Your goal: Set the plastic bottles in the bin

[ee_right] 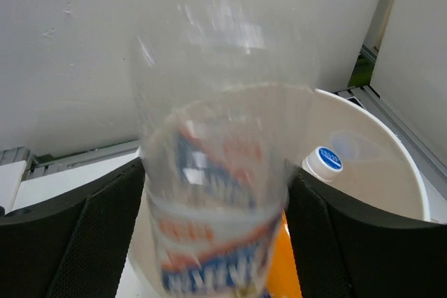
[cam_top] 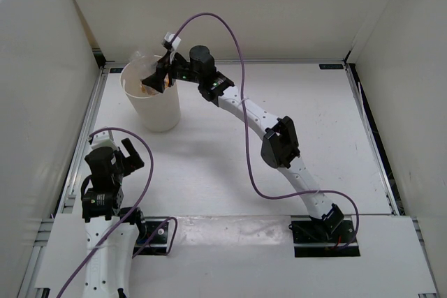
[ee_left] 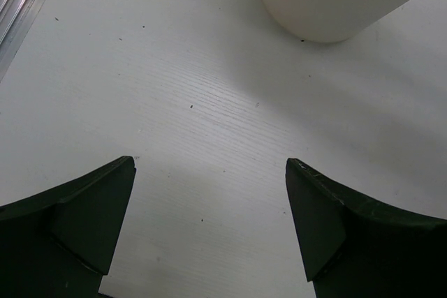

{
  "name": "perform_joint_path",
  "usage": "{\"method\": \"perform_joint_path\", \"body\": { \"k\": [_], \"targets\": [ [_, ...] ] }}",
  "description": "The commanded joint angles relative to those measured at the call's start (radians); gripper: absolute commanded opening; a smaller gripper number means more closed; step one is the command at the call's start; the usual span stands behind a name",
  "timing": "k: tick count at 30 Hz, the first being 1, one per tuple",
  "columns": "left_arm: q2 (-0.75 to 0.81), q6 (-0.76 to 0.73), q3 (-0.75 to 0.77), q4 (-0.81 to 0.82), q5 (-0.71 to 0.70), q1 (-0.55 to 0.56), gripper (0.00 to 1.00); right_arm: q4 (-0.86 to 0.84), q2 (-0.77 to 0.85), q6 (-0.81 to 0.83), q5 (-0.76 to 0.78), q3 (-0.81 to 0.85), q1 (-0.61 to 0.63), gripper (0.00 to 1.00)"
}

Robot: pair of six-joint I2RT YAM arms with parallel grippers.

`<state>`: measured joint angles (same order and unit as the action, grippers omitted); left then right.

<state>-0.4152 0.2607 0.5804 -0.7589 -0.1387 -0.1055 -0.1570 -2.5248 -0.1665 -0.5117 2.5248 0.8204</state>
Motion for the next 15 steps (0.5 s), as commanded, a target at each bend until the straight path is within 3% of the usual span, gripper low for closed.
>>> {"method": "perform_joint_path", "body": {
  "k": [1, 2, 9, 15],
  "targets": [
    [0.006, 0.005, 0.001, -0.005, -0.004, 0.0, 0.99, -0.055, 0.017, 0.005, 0.058, 0.038, 0.003, 0.82],
    [0.003, 0.003, -0.001, -0.006, -0.004, 0.0, 0.99, -0.065, 0.012, 0.008, 0.064, 0.045, 0.003, 0.9],
    [0.004, 0.006, -0.001, -0.005, -0.006, 0.0, 0.99, -0.096, 0.021, 0.033, 0.108, 0.043, -0.004, 0.9],
    [0.013, 0.014, 0.001, -0.011, -0.022, 0.0, 0.99, -0.168, 0.05, 0.076, 0.32, 0.025, -0.017, 0.9]
  ]
}}
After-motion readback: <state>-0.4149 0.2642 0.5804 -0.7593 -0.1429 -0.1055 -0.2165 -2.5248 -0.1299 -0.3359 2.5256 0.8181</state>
